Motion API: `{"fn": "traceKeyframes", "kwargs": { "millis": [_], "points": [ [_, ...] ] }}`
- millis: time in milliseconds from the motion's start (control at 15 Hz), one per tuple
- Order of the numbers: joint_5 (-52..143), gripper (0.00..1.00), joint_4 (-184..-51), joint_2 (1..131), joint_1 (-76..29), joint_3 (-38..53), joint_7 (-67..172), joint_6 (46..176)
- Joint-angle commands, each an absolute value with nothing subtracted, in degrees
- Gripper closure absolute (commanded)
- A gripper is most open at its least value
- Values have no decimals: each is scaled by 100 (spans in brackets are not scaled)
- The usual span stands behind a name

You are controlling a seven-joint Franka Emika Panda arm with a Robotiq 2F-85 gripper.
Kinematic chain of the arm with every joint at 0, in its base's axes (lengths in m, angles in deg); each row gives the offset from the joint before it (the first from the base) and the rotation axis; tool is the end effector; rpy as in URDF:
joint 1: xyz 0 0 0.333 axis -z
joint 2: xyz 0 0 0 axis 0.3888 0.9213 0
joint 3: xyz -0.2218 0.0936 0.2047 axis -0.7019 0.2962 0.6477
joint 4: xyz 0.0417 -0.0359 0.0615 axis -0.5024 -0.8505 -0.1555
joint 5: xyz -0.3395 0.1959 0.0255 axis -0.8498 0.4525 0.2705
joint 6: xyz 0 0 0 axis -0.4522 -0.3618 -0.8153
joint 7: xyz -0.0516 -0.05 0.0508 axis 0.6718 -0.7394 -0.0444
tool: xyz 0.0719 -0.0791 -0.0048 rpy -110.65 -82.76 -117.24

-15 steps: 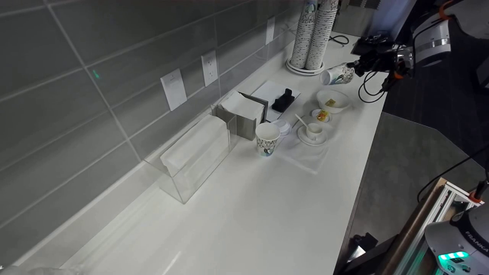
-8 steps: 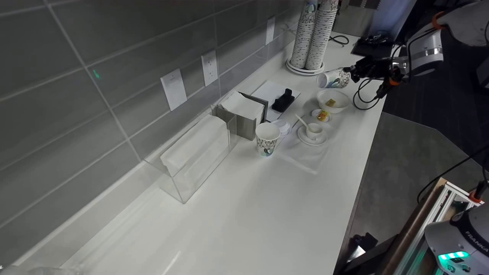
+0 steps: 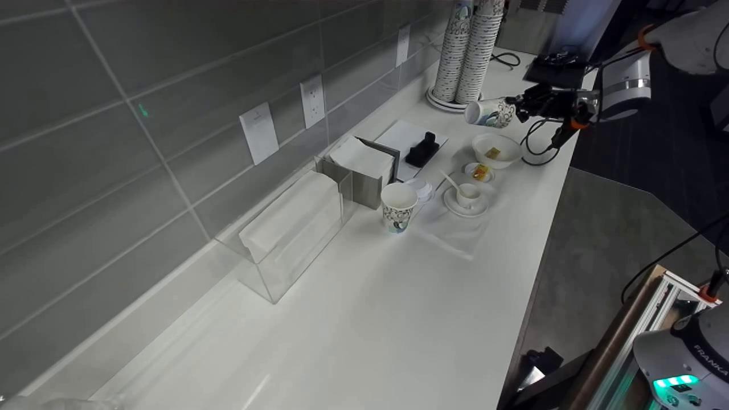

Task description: Pour the contents in the coffee cup into the bowl on the right.

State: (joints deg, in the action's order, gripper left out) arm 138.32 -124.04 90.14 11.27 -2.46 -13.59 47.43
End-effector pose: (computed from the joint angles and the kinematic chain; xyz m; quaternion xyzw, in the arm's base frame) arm 0.5143 -0.3518 0.2341 -0.6648 0.1166 -0.2808 0.6824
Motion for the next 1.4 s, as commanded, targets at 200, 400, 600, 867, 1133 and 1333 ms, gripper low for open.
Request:
{"fn": "traceKeyframes", "kwargs": {
  "millis": [200, 400, 600, 867, 1133, 1333],
  "points": [
    [14310, 99, -12534, 9064, 1093, -277, -1378, 4598],
    [14282, 99, -12576, 9077, 1064, -271, -1353, 4550],
    [14383, 99, -12635, 9088, 1073, -246, -1277, 4445],
    [14688, 99, -12687, 9110, 1087, -238, -1185, 4337],
    [14961, 99, -12778, 9135, 1076, -251, -951, 4157],
    [14925, 99, -12806, 9150, 1015, -307, -922, 4145]
  ]
}}
